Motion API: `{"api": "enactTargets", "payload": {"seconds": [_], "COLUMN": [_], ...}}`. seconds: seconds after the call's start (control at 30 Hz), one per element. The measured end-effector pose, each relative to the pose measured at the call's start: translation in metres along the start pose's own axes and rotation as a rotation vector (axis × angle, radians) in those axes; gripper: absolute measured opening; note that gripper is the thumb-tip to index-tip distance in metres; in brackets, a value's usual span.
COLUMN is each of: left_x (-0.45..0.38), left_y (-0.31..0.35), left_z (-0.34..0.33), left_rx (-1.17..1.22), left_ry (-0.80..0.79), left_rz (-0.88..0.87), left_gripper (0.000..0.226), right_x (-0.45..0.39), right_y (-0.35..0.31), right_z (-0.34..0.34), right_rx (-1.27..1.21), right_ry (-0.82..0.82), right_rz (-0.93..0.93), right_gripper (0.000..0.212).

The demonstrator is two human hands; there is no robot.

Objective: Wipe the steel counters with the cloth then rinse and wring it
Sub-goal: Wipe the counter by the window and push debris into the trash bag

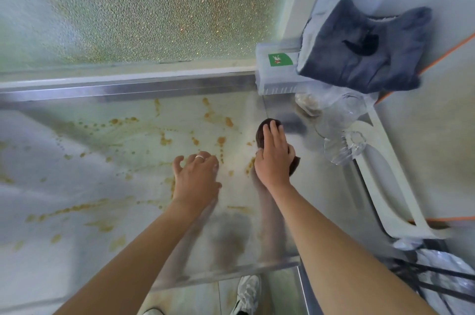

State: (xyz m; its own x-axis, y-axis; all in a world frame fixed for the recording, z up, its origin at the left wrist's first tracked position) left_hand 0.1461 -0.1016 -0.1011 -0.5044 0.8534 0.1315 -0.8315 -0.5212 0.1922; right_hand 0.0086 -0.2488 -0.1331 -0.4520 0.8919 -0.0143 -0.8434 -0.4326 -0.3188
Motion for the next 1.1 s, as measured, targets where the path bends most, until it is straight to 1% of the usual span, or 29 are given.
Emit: {"api": "enactTargets", "payload": {"seconds": [0.17,0.23,0.37,0.47,0.53,0.6,0.67,0.7,0.8,0.83,0.87,0.9,0.97,1.03,1.1], "left_x": [0.004,0.008,0.021,0.038,0.053,0.066,0.075,0.079,0.086,0.088,0.09,0.093,0.097,0.102,0.106], "left_y": [-0.003,-0.003,0.001,0.002,0.003,0.006,0.008,0.009,0.013,0.014,0.015,0.015,0.013,0.01,0.007], "left_z": [0.001,0.001,0.001,0.004,0.001,-0.004,-0.006,-0.006,-0.005,-0.007,-0.009,-0.012,-0.015,-0.017,-0.018], "left_rx": [0.045,0.037,0.016,0.018,-0.002,-0.022,-0.044,-0.049,-0.06,-0.075,-0.091,-0.105,-0.118,-0.119,-0.125], "left_ry": [-0.012,-0.003,0.048,0.115,0.104,0.074,0.076,0.085,0.103,0.094,0.083,0.074,0.074,0.066,0.063], "left_rz": [0.026,0.027,-0.009,0.001,-0.025,-0.089,-0.137,-0.153,-0.192,-0.203,-0.21,-0.214,-0.215,-0.205,-0.196], "left_gripper": [0.04,0.037,0.032,0.025,0.029,0.035,0.038,0.039,0.038,0.037,0.035,0.033,0.031,0.033,0.036], "right_x": [0.024,0.043,0.085,0.113,0.129,0.137,0.137,0.136,0.145,0.152,0.159,0.169,0.187,0.195,0.199], "right_y": [-0.011,-0.019,-0.034,-0.036,-0.035,-0.032,-0.023,-0.017,0.007,0.016,0.025,0.031,0.036,0.032,0.018], "right_z": [0.0,-0.001,-0.004,0.0,0.005,0.017,0.037,0.049,0.075,0.074,0.066,0.055,0.031,0.019,0.013], "right_rx": [-0.096,-0.143,-0.234,-0.298,-0.323,-0.389,-0.477,-0.501,-0.422,-0.361,-0.284,-0.193,-0.028,0.009,-0.044], "right_ry": [-0.015,-0.022,-0.056,-0.091,-0.134,-0.167,-0.136,-0.075,0.196,0.221,0.194,0.134,0.043,0.052,0.06], "right_rz": [0.215,0.234,0.215,0.187,0.189,0.164,0.078,0.034,-0.021,-0.047,-0.079,-0.106,-0.117,-0.152,-0.196], "right_gripper": [0.062,0.061,0.061,0.058,0.054,0.051,0.047,0.045,0.05,0.053,0.058,0.061,0.065,0.066,0.065]}}
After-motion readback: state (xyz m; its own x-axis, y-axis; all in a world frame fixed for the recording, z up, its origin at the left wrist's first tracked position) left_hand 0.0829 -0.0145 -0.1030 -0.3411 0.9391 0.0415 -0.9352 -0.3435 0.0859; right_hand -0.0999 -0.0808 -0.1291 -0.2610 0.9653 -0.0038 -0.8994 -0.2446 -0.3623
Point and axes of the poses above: each hand's wrist, its own x-axis away from the middle knuckle, its own z-axis out of the back of the hand, y = z × x, the point moved 7 cm from there along -x, towards the middle knuckle, and after that the axes turned 4 degrees about x, right-handed, at the moved point
